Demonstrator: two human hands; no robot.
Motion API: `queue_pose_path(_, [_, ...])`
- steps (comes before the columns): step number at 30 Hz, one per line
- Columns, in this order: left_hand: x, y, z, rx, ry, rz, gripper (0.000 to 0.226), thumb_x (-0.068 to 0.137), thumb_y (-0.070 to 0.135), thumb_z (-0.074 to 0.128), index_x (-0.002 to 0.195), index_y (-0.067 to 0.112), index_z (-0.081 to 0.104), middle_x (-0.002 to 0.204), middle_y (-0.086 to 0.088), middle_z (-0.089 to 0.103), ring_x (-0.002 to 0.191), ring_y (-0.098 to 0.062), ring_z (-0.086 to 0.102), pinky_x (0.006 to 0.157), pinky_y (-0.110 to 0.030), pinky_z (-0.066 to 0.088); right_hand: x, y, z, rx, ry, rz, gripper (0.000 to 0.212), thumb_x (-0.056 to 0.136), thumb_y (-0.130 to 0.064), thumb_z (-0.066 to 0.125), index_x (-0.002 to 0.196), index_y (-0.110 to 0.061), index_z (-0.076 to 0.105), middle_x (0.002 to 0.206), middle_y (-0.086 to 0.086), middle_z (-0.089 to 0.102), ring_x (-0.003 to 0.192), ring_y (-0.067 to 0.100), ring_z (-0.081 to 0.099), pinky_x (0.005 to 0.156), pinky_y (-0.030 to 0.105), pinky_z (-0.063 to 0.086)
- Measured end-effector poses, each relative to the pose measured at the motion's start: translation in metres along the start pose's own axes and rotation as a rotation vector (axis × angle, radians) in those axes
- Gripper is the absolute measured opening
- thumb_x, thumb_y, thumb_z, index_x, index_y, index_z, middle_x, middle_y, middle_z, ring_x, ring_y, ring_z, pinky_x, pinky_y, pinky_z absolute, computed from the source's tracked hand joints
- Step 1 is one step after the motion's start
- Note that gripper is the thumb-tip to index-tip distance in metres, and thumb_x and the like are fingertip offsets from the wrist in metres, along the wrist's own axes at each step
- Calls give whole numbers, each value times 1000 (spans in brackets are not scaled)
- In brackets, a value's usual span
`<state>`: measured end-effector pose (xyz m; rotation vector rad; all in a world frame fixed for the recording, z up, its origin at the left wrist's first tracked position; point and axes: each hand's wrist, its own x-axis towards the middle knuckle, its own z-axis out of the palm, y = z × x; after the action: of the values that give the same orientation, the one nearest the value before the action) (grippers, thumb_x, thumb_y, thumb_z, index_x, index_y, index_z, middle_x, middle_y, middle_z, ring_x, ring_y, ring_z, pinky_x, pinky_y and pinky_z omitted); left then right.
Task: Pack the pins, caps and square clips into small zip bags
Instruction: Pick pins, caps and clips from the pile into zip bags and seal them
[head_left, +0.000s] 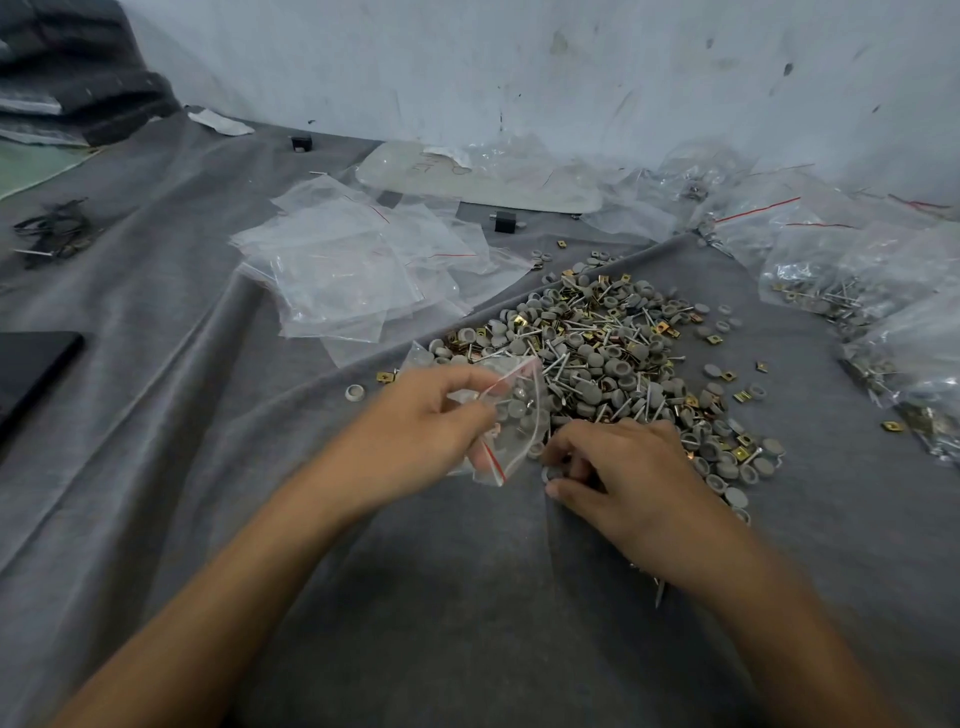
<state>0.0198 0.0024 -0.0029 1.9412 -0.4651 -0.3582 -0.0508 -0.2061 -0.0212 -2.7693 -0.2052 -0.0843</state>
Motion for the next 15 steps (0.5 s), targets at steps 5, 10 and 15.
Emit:
queue_pose_path(5, [0, 3, 0, 25, -11, -3, 20, 102, 19, 55, 107, 34, 68, 67, 0, 76, 69, -23, 55, 69, -34, 43, -1, -1, -1, 20, -4, -2, 13, 95, -42, 63, 93, -38, 51, 76, -20, 53, 85, -5, 45, 85, 31, 23])
queue_pose_path(10, [0, 2, 0, 44, -21, 7, 23, 101, 19, 55, 105, 38, 67, 67, 2, 75, 67, -22, 54, 67, -35, 44, 0, 1, -4, 149, 72, 7, 16, 92, -29, 70, 89, -35, 55, 76, -17, 56, 80, 1, 54, 70, 22, 37])
queue_pose_path(15, [1, -1, 1, 47, -34, 40, 24, 101, 25, 56, 102, 45, 69, 66, 2, 74, 65, -19, 56, 66, -37, 46, 2, 1, -6, 396, 235, 64, 16, 89, -25, 75, 88, -33, 62, 78, -10, 63, 71, 9, 61, 60, 25, 52])
